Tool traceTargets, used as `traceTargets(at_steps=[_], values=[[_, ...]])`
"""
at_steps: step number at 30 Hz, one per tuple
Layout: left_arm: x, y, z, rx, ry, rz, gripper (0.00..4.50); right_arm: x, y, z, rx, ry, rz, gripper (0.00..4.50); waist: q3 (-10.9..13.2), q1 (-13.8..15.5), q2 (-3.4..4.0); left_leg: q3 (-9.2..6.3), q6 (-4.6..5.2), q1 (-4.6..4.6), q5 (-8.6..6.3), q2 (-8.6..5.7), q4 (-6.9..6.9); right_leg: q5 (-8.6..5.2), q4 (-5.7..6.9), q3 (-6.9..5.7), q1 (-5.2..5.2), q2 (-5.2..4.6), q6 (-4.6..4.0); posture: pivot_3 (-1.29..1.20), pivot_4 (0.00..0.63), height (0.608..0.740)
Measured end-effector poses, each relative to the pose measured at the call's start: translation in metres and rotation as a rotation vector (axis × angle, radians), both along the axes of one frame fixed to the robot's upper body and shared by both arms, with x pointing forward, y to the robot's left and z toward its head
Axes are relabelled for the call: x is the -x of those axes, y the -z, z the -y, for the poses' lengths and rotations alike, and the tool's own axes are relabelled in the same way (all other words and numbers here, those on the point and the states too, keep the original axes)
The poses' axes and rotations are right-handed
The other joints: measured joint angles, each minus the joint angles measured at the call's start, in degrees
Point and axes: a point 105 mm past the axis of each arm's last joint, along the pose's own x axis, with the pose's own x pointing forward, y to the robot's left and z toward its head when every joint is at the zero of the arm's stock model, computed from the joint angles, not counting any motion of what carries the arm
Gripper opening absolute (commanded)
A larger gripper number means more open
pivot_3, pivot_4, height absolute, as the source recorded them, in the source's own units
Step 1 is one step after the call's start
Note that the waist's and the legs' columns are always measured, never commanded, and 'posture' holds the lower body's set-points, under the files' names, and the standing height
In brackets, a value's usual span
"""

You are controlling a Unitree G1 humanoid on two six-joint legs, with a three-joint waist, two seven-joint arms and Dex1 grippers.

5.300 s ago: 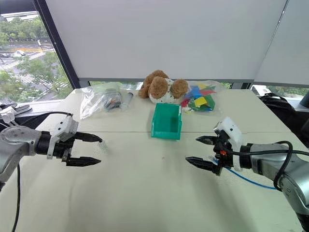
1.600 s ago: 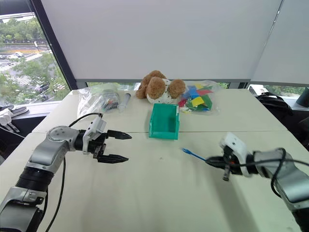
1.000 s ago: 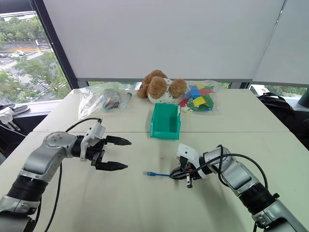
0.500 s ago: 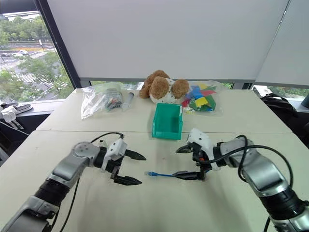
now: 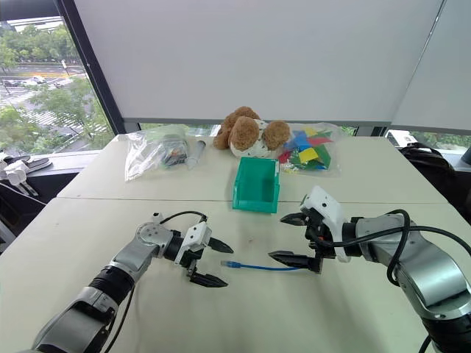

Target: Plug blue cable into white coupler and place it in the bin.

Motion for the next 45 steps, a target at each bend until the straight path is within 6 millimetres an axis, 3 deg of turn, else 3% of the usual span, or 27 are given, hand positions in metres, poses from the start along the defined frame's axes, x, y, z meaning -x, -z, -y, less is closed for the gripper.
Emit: traceTargets(at_steps=[3,5,10,11,18,21,24,27,37,45], values=[[-0.001,0.001,0.001,-0.004,0.004,0.026,3.67,0.001,0.0,-0.001,-0.003,0.005,0.006,4.5,0.0,0.0,0.0,0.0,0.0,0.0,0.0,0.0,0.0,0.0,0.0,0.0,0.0,0.0,0.0,0.0,0.15,0.74],[-0.001,0.002,0.001,-0.007,0.002,0.035,2.51,0.001,0.001,-0.001,-0.004,0.01,0.004,4.5,0.0,0.0,0.0,0.0,0.0,0.0,0.0,0.0,0.0,0.0,0.0,0.0,0.01,0.0,0.0,0.0,0.15,0.74],[0.0,0.003,0.0,-0.007,0.008,0.05,0.19,0.0,0.001,0.001,0.0,0.023,0.008,4.5,0.0,-0.05,0.0,0.0,0.0,0.0,0.0,0.01,0.0,0.0,0.0,0.0,0.0,0.0,0.0,0.0,0.15,0.74],[0.002,0.004,0.0,-0.003,0.01,0.05,0.05,0.0,0.001,0.001,-0.001,0.025,0.008,4.5,0.0,-0.07,0.0,0.0,0.0,0.01,0.0,0.01,0.0,0.0,0.0,0.0,0.0,0.0,0.0,0.0,0.15,0.74],[0.004,-0.003,-0.001,0.028,-0.012,0.056,0.05,0.002,-0.005,0.003,-0.07,0.067,0.01,4.5,0.0,0.03,0.0,-0.02,0.0,-0.02,0.0,0.01,0.0,0.0,0.0,0.0,0.0,-0.01,0.0,0.0,0.15,0.74],[-0.013,-0.03,-0.002,0.112,-0.105,0.104,0.05,0.005,-0.005,0.001,-0.188,0.118,-0.027,4.5,0.0,0.14,-0.04,-0.08,0.0,-0.03,0.0,0.01,0.01,0.0,0.0,-0.01,0.02,-0.01,0.0,0.0,0.15,0.74],[-0.032,-0.073,0.002,0.222,-0.179,0.207,0.05,0.01,0.0,-0.008,-0.309,0.161,-0.102,4.5,0.0,0.08,-0.04,-0.07,0.0,-0.03,0.0,0.0,0.01,0.0,0.0,-0.01,0.02,-0.02,0.0,0.0,0.15,0.74],[-0.034,-0.091,0.008,0.275,-0.186,0.257,0.05,0.011,0.002,-0.012,-0.4,0.213,-0.145,4.5,-0.01,-0.1,-0.03,-0.07,0.0,-0.01,0.0,0.0,-0.01,0.0,0.0,0.0,0.02,0.0,0.0,0.0,0.15,0.74],[-0.033,-0.095,0.013,0.306,-0.187,0.259,0.05,-0.021,0.013,-0.028,-0.775,0.413,-0.346,4.5,-0.02,-0.34,0.0,-0.07,0.0,0.0,0.0,0.01,-0.04,0.0,0.08,0.0,-0.02,0.06,0.0,0.0,0.15,0.74],[-0.031,-0.098,0.014,0.308,-0.179,0.273,0.05,-0.034,0.026,-0.044,-0.898,0.466,-0.471,4.5,-0.02,-0.5,0.01,-0.07,0.01,-0.01,0.0,0.0,-0.05,0.0,0.07,0.0,-0.03,0.09,0.0,0.0,0.15,0.74]])
